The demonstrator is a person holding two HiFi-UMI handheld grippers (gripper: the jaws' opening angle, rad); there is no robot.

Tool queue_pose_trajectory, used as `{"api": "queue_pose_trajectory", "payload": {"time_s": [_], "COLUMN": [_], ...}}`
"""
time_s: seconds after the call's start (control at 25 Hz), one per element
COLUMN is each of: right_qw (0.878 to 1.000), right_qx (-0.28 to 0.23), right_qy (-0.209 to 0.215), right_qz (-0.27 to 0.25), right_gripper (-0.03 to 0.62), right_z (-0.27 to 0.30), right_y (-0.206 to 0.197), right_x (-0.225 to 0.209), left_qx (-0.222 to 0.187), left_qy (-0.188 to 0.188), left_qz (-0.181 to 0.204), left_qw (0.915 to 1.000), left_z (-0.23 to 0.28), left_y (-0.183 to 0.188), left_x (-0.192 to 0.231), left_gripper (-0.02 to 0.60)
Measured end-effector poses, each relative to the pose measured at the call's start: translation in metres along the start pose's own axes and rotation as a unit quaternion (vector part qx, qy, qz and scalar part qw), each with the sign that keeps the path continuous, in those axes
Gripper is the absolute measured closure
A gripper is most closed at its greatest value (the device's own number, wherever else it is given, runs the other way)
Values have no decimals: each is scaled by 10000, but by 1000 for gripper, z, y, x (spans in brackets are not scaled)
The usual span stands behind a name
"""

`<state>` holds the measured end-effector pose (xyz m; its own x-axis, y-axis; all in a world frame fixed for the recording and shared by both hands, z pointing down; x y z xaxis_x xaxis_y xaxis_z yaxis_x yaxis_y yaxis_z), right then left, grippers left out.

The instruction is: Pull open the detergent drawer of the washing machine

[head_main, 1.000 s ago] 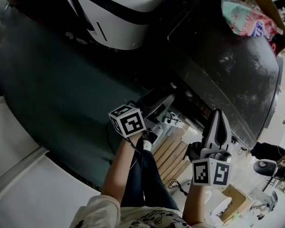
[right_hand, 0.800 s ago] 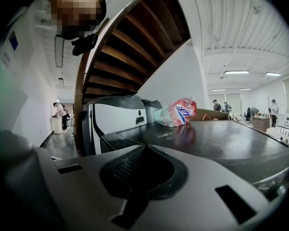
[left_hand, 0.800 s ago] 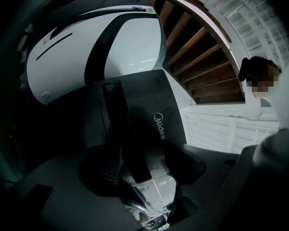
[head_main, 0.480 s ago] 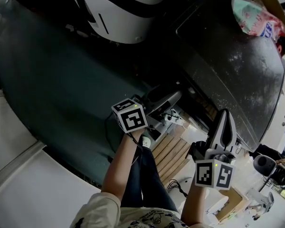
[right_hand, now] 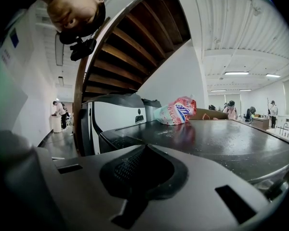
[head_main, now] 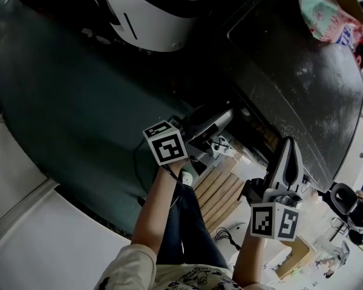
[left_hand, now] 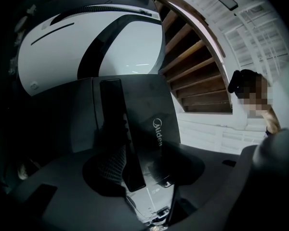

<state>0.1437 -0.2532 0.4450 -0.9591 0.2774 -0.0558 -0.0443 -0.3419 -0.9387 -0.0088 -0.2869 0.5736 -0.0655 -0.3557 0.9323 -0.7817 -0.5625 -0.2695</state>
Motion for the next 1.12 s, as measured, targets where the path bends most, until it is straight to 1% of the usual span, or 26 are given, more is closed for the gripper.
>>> {"api": "queue_pose_trajectory", "payload": {"time_s": [0.24,0.52,0.68,0.96,1.12], "right_qw": [10000,10000,10000,10000,10000], "right_qx": [16,3,9,-4,-7], "right_qy": [-21,-3,-3,0,-24], "right_qz": [65,53,63,25,70], "right_gripper": [583,583,583,583,583], "right_z": [2,3,3,1,0], "right_y": [-5,-7,-9,-11,-12], "right_x": [-3,-4,-5,-6,-7], "left_qx": [-68,-165,-254,-299,-247], "left_qy": [-301,-497,-639,-722,-718], "left_qz": [-100,-128,-229,-308,-253], "left_qw": [9995,9985,9974,9965,9968], "left_z": [4,5,5,3,2], "left_y": [1,3,3,2,1], "left_x": [0,1,1,5,6], "left_gripper": [339,370,388,422,435]}}
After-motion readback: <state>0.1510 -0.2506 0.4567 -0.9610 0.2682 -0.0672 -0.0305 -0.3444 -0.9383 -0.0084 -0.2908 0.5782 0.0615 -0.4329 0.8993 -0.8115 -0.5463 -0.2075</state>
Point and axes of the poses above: the fingertips, and each gripper's own axes: z forward along the fingers, x to its left, y out of its top, the point moved 4 cm from there along -z, backward along the fingers, and after that the axes turned 6 degrees about x, right-handed, at the moved point
